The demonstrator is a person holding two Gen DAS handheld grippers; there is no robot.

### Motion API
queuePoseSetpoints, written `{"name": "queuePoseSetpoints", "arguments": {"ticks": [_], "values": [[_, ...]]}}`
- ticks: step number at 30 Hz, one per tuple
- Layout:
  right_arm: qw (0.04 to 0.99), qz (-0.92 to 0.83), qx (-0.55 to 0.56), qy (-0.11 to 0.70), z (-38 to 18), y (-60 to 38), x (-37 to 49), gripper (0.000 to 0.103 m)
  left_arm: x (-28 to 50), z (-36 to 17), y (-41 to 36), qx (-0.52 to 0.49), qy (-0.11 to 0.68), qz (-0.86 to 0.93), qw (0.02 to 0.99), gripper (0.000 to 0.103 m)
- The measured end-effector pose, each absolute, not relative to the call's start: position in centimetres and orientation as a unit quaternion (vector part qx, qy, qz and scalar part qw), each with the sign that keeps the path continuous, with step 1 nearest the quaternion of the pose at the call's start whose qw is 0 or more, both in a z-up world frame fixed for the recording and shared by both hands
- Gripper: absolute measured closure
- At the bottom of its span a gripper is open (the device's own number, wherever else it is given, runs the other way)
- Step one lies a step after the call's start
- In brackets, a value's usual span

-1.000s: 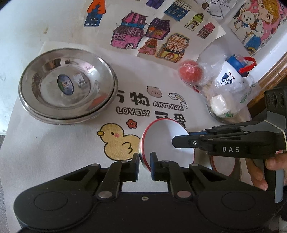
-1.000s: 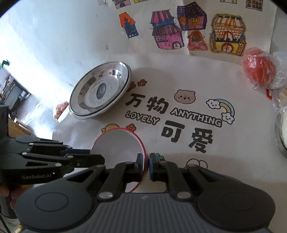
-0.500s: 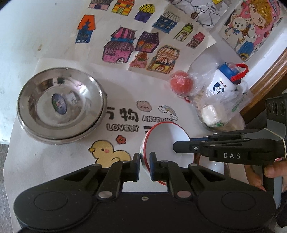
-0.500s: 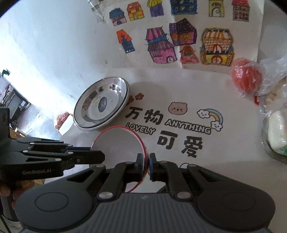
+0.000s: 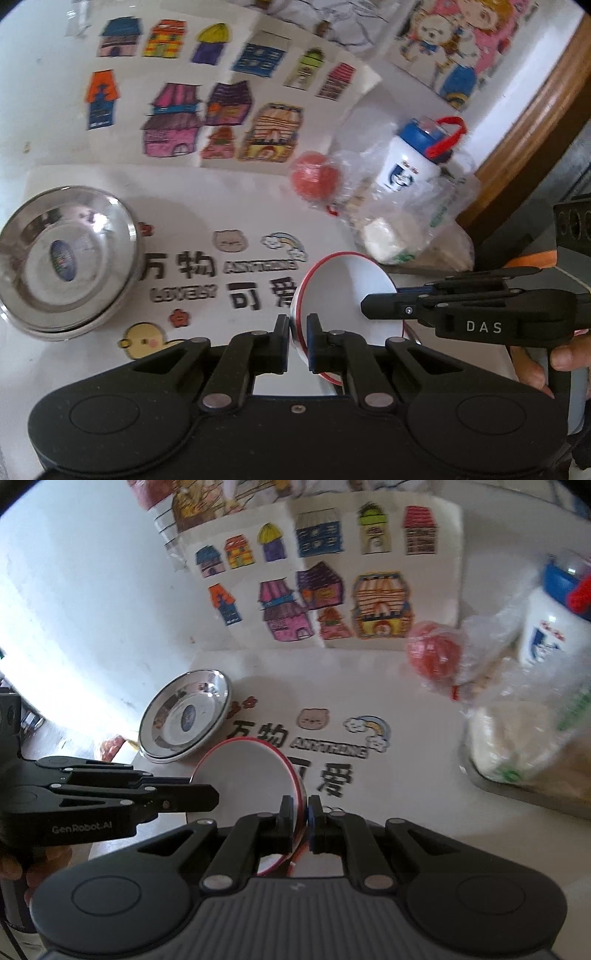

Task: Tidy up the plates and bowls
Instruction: 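Lift the white bowl with both grippers and carry it over the steel bowl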

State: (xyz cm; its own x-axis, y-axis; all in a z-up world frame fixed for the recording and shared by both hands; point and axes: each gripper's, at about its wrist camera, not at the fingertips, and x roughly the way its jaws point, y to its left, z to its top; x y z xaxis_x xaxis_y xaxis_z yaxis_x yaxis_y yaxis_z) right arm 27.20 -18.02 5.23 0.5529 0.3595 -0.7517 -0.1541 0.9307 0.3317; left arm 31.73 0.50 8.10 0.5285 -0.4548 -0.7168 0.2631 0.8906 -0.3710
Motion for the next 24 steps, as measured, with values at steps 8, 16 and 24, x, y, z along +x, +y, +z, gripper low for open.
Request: {"name": "queuePoseSetpoints", "arguments": {"ticks": [8,16,24], "values": [[0.878,0.118,0.125,0.447,5.4,-20.8,24.3,0.094,31.2,7.9,-3.1,-0.096,0.443,-0.238,0.859,0.094],[0.873,0.105,0.130,0.458,4.9,-22.0,22.3,0.094,30.3,7.6,-5.4,-0.080,0.452,-0.255,0.851,0.094],[0.868,0.101,0.130,0.468,4.0,-22.0,21.8,0.094,29.8,6.5,-6.2,-0.067,0.466,-0.255,0.845,0.094]]}}
